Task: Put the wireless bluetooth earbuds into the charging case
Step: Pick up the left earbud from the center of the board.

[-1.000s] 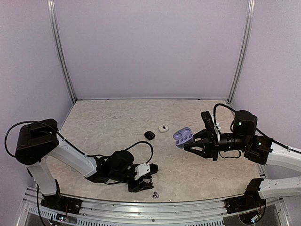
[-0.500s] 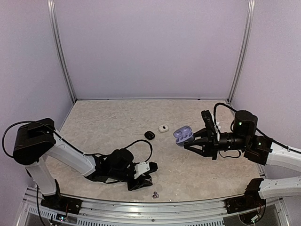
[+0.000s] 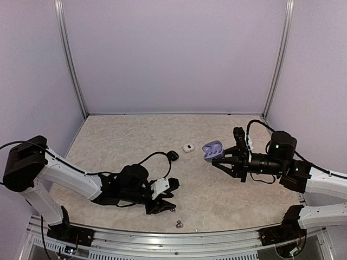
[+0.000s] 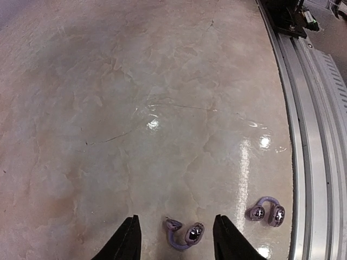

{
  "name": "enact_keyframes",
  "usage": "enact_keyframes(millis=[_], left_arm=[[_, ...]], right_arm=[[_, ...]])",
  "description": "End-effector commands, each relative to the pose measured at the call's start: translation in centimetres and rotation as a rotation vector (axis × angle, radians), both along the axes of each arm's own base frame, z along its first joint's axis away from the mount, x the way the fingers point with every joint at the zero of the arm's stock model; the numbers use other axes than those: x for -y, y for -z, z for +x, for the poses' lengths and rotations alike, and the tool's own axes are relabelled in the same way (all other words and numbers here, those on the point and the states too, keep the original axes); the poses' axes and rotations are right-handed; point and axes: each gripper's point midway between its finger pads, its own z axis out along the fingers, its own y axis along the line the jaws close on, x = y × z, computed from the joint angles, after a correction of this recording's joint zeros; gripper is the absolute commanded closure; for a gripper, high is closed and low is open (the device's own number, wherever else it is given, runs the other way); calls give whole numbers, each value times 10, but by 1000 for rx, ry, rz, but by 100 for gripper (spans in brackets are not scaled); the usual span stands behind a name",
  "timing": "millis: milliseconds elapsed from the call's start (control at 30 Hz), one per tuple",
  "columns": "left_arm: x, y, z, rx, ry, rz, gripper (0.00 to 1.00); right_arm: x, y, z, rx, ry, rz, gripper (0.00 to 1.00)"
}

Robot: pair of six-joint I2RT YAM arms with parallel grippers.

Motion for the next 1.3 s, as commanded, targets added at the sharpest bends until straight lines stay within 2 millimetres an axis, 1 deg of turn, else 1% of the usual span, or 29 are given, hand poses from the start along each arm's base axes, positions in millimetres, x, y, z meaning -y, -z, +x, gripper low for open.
enact_keyframes(millis=[0,67,100,167,333,400,700,900,1000,1133,1167,1233,1267], left_arm=[[-2,22,-10,-45,58,41,52],[1,31,-10,-61,64,61,51],[0,39,-11,-73,69,82,51],[-1,46,-13,-83,77,98,51],[-5,58,-12,-83,72,127,52],[-5,61,-12,-81,74,137,53],[-11,70,-9,-43,65,173,67],[-11,69,-9,-33,54,185,75],[-8,62,-9,-27,43,180,77],[-6,38,0,-16,-3,127,77],[-5,27,4,-7,-19,102,77],[-5,12,12,6,-53,70,77],[-4,-2,17,20,-70,40,77]], right_arm=[[3,-7,4,41,23,27,97],[3,-7,3,40,20,28,97],[3,-7,3,39,19,26,97],[3,-7,3,39,17,26,97],[2,-5,2,34,13,25,97],[2,-5,2,34,11,25,97],[2,-3,3,35,14,23,97],[3,-2,3,37,18,23,97],[4,-2,5,41,28,27,98],[3,-1,8,50,44,34,97],[3,-1,10,53,50,34,97],[3,0,13,60,64,37,98],[3,0,15,68,75,37,98]])
